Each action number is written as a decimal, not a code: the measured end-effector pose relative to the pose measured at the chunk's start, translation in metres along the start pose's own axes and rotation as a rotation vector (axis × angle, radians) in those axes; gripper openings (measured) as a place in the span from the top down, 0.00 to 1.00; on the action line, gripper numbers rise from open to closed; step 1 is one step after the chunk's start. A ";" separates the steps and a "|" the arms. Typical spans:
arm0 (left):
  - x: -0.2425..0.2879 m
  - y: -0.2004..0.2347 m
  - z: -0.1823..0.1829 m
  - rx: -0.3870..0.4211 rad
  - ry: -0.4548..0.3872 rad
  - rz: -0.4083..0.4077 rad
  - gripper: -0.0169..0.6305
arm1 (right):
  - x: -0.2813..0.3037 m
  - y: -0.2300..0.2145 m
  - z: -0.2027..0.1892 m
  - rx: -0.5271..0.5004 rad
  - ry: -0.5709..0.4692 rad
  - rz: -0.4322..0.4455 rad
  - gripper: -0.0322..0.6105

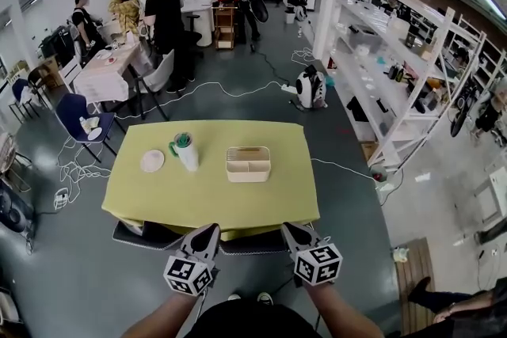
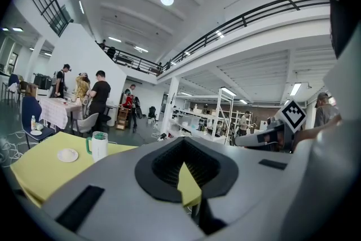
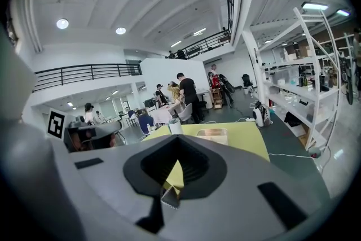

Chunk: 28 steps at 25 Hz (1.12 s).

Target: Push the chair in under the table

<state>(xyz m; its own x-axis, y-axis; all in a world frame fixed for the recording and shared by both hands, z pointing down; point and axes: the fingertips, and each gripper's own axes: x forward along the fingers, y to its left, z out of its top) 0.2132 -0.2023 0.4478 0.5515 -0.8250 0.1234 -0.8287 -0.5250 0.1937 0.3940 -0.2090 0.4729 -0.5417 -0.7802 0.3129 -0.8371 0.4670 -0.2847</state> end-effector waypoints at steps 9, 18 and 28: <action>-0.002 -0.004 -0.009 -0.004 0.018 -0.006 0.96 | -0.004 -0.004 -0.005 0.011 0.005 -0.015 0.93; -0.007 -0.008 -0.009 -0.016 0.028 -0.016 0.96 | -0.007 0.003 -0.004 0.009 0.002 -0.012 0.93; -0.005 -0.013 -0.008 -0.049 0.035 -0.041 0.96 | -0.011 -0.001 0.000 0.000 0.013 -0.020 0.93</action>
